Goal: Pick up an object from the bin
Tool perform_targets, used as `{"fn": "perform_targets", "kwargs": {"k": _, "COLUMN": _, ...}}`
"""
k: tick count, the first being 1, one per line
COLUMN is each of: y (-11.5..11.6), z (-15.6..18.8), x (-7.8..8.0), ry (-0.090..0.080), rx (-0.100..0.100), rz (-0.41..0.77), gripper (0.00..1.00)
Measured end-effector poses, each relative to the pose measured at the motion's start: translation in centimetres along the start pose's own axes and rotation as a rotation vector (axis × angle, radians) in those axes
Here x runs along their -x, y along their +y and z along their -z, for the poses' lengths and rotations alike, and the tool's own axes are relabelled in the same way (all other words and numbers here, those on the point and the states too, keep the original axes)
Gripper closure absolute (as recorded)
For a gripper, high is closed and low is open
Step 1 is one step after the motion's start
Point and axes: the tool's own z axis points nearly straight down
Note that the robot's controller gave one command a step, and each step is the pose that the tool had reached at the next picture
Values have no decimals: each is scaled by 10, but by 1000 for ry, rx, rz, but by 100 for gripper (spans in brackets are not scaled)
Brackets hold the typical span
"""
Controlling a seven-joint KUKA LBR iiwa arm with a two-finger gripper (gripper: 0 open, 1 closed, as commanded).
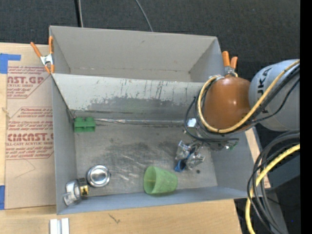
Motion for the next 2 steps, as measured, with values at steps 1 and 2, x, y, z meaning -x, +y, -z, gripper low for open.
{"fn": "perform_targets", "kwargs": {"k": 1, "y": 0, "z": 23, "x": 1, "ry": -1, "rx": 2, "rz": -1, "gripper": 100}}
{"fn": "perform_targets", "kwargs": {"k": 2, "y": 0, "z": 45, "x": 3, "ry": -1, "rx": 2, "rz": -3, "gripper": 100}}
